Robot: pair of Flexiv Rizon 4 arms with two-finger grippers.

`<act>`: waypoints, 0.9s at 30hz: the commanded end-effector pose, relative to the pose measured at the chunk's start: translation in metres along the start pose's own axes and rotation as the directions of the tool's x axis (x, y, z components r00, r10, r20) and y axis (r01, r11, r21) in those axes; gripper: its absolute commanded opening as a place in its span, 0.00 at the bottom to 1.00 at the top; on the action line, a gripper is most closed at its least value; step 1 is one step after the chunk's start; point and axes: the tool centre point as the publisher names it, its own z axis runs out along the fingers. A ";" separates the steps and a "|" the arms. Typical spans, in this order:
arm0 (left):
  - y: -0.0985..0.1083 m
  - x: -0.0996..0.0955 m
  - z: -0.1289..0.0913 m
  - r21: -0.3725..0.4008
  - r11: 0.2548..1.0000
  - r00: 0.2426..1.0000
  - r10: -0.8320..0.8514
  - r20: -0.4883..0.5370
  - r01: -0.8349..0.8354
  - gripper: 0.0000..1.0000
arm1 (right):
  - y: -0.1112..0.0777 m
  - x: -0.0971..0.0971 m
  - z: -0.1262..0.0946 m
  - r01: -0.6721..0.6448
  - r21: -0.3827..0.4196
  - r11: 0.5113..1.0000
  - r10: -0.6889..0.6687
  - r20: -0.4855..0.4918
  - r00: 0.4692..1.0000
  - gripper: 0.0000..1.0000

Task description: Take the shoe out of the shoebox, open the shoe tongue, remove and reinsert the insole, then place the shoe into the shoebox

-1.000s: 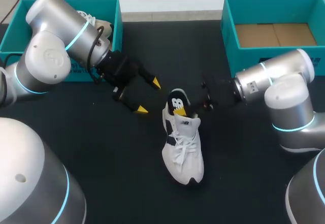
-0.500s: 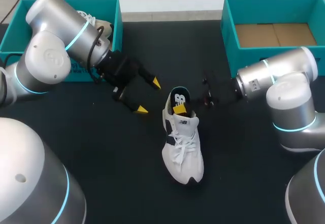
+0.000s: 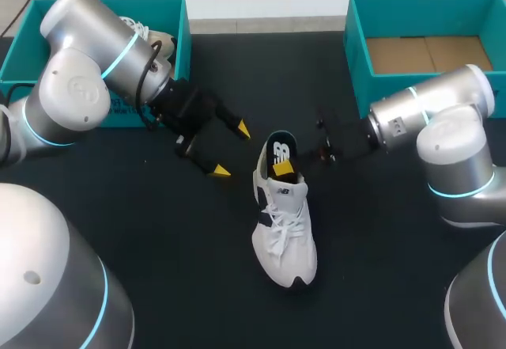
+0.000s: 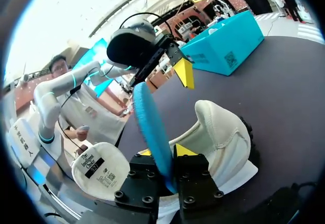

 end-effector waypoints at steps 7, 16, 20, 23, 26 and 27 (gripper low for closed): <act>0.000 0.001 0.000 -0.002 1.000 1.000 0.000 0.001 0.000 1.00 | 0.014 0.005 0.002 -0.117 0.074 0.990 0.118 -0.008 0.993 0.00; 0.000 0.001 0.000 -0.002 1.000 1.000 0.000 0.001 0.000 1.00 | 0.015 0.007 -0.001 -0.154 0.107 0.982 0.156 -0.011 0.988 0.00; 0.000 0.001 0.000 -0.002 1.000 1.000 0.000 0.001 0.000 1.00 | 0.011 0.007 -0.002 -0.122 0.120 0.985 0.124 -0.009 0.992 0.07; 0.000 0.001 0.000 -0.002 1.000 1.000 0.000 0.001 0.000 1.00 | 0.009 0.007 -0.003 -0.117 0.141 0.983 0.119 -0.010 0.993 0.19; 0.000 0.001 0.000 -0.002 1.000 1.000 0.000 0.001 0.000 1.00 | 0.008 0.008 -0.004 -0.099 0.167 0.981 0.101 -0.003 0.995 0.26; 0.000 0.001 0.000 -0.002 1.000 1.000 0.000 0.001 0.000 1.00 | 0.008 0.008 -0.005 -0.080 0.181 0.980 0.081 0.003 0.997 0.28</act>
